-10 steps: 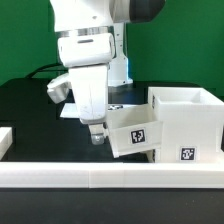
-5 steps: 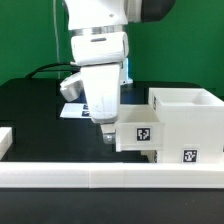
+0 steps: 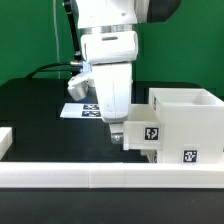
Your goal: Assemble drawer
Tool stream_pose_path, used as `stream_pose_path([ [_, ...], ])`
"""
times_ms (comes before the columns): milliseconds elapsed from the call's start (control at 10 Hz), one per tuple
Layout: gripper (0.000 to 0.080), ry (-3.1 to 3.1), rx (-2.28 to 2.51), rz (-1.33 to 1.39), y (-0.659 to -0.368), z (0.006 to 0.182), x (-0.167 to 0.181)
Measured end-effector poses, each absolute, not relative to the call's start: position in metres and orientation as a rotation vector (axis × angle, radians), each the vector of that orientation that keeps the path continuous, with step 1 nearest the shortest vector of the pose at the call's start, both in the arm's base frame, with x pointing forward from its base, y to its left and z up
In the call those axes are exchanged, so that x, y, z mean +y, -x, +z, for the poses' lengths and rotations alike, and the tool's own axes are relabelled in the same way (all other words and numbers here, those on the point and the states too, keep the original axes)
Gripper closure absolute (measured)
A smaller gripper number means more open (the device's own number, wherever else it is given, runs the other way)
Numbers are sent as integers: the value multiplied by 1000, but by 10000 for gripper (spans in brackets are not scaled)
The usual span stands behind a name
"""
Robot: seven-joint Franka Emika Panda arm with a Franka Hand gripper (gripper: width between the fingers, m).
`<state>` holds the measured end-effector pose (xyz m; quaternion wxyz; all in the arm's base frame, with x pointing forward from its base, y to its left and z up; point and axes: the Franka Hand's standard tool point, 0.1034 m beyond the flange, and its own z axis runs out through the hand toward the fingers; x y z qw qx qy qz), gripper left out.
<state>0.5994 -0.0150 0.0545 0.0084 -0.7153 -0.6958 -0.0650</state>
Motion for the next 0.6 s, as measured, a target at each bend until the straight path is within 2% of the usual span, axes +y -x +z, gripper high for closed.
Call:
stream_pose_path([
  [400,150,2220,-2190,-203,-599,53,-16],
  [600,150,2107,-2309,-229,-594,46,-17],
])
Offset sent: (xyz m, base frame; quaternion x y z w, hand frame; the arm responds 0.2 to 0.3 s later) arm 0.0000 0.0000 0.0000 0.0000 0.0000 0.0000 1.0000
